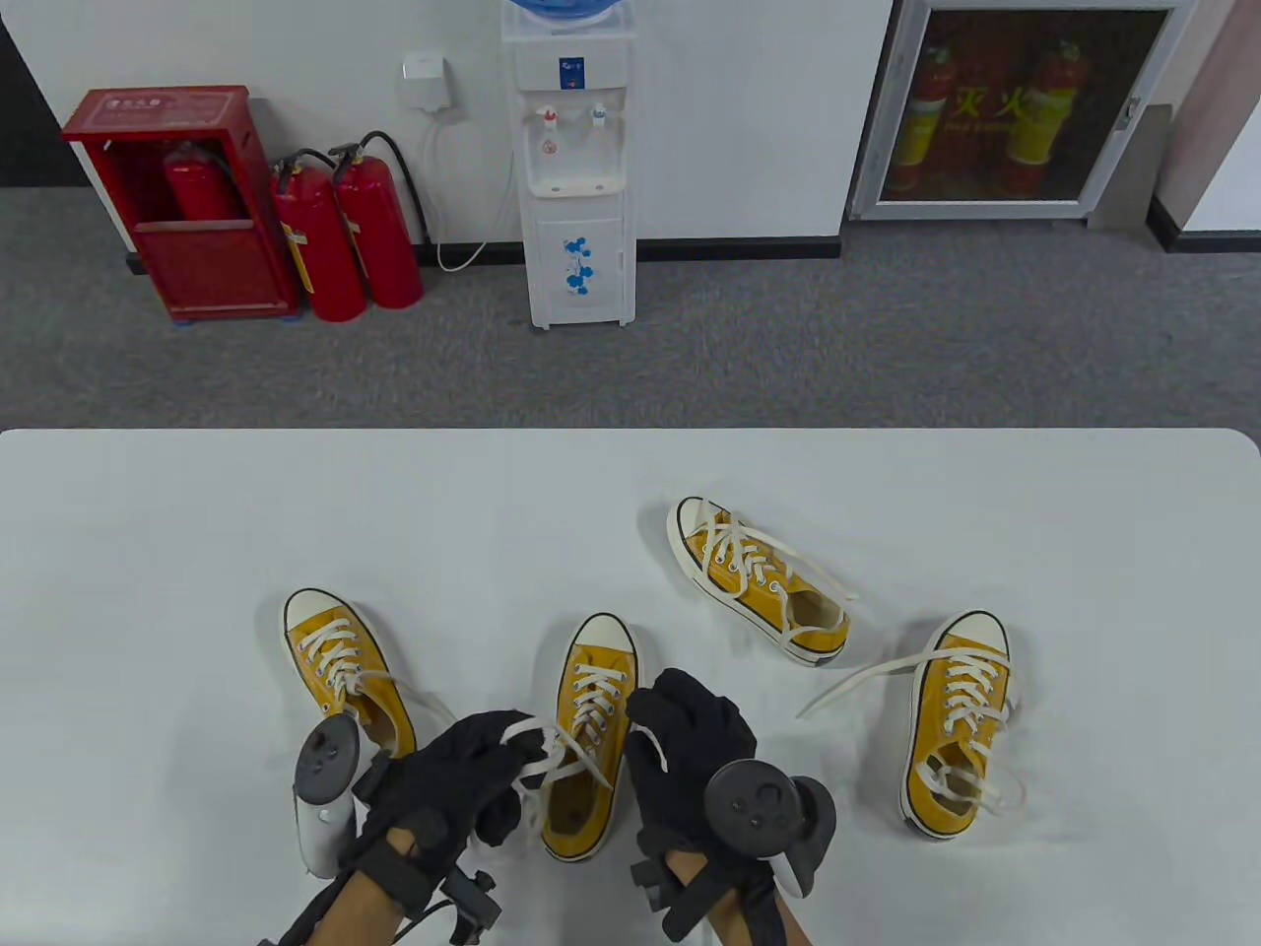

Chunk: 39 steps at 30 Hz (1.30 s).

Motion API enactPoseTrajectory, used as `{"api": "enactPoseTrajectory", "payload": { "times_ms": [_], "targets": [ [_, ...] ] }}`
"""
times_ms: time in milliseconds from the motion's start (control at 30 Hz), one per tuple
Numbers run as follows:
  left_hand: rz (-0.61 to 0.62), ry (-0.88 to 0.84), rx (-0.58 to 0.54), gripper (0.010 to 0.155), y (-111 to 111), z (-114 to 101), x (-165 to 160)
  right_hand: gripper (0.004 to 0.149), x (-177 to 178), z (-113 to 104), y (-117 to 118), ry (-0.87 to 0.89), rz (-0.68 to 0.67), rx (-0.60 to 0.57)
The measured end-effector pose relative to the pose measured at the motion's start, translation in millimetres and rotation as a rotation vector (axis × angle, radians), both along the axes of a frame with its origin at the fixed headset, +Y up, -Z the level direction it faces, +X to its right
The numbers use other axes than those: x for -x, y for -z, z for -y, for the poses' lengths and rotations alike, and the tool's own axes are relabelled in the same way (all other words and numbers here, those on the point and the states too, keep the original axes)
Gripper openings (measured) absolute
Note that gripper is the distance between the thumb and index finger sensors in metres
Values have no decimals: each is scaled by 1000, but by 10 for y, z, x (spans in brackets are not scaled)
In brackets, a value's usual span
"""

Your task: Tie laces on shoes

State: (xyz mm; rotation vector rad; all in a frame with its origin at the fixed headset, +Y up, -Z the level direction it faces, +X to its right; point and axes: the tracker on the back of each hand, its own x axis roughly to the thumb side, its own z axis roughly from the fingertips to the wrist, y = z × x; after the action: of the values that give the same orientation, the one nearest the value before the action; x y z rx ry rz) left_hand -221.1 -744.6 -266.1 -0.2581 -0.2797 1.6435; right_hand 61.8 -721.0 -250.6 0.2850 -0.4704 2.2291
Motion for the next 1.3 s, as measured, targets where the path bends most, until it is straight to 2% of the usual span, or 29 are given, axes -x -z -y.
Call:
{"api": "enactPoseTrajectory", "payload": {
  "times_ms": [100, 167, 333, 500, 600, 700, 767, 1000, 1200, 1300],
  "targets": [
    [-11, -59, 30, 43, -6, 16, 32, 47, 57, -77, -103, 9, -50, -89],
    [-7, -82, 39, 44, -10, 16, 42, 49, 117, -105, -143, -8, -121, -92],
    [27, -80, 17, 46, -25, -7, 28, 60, 307, -79, -169, -16, -277, -20],
    [86, -102, -13, 47, -48, -65, -25, 66, 370, -74, -145, 44, -263, 47],
    [124, -90, -27, 47, -55, -79, -67, 63, 387, -61, -102, 117, -250, 97],
    [138, -75, -33, 48, -55, -82, -82, 47, 363, -44, -75, 160, -212, 113],
    [124, -65, -36, 48, -49, -78, -67, 42, 323, -39, -71, 192, -206, 107],
    [4, -9, -43, 48, -38, -70, 41, 43, 214, -72, -106, 275, -249, 69],
    [-80, -54, -27, 50, -45, -74, 124, 43, 260, -73, -142, 221, -327, 48],
    [-99, -105, -8, 51, -46, -72, 167, 42, 296, -54, -142, 137, -346, 49]
  ]
}}
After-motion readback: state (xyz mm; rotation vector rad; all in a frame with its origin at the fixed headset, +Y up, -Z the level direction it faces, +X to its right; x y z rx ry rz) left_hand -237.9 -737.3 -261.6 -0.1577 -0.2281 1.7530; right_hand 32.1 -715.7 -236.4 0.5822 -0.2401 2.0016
